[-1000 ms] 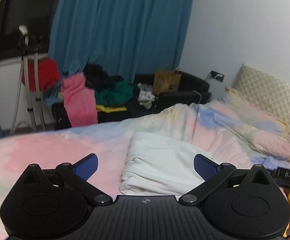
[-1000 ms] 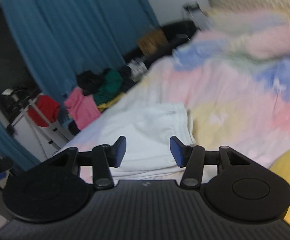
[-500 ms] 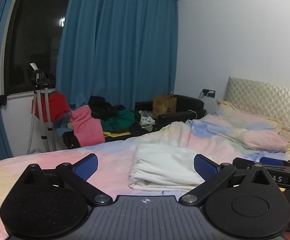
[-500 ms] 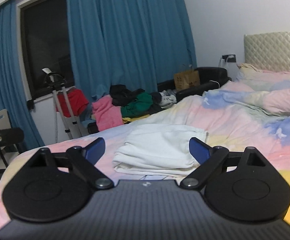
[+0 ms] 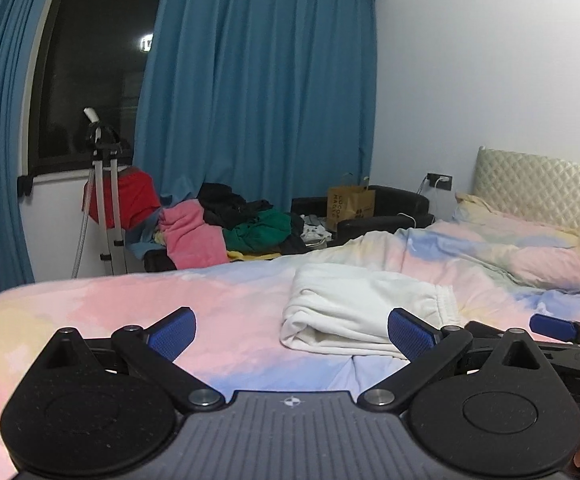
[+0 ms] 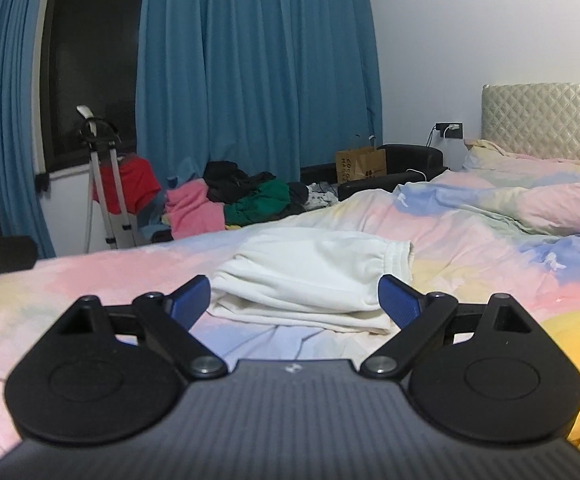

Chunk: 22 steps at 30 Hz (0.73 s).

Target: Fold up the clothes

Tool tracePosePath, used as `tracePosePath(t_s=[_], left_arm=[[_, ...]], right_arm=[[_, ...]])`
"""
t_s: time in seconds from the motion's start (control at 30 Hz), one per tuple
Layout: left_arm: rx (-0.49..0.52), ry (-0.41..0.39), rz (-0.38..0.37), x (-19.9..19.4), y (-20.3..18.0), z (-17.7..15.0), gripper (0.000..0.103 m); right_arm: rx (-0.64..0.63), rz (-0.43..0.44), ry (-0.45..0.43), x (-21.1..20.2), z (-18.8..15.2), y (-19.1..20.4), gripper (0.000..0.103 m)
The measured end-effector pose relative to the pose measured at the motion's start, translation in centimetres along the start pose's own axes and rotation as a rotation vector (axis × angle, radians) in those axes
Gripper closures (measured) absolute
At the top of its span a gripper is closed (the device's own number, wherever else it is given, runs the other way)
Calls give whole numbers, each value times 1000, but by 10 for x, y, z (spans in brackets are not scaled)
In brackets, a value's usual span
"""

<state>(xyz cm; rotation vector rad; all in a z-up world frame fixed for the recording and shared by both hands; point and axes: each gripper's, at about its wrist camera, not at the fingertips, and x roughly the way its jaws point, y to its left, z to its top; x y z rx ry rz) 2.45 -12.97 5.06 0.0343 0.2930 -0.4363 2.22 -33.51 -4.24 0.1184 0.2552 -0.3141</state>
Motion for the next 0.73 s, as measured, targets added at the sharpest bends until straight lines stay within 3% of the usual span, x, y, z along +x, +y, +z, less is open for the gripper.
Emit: tracePosePath(t_s=[0.27, 0.73], left_arm=[[-8, 41, 3, 17, 3, -18, 0], [16, 62, 15, 17, 2, -24, 0]], right_arm=[[28, -34, 11, 2, -12, -7, 11], [27, -54, 38, 8, -18, -3, 11]])
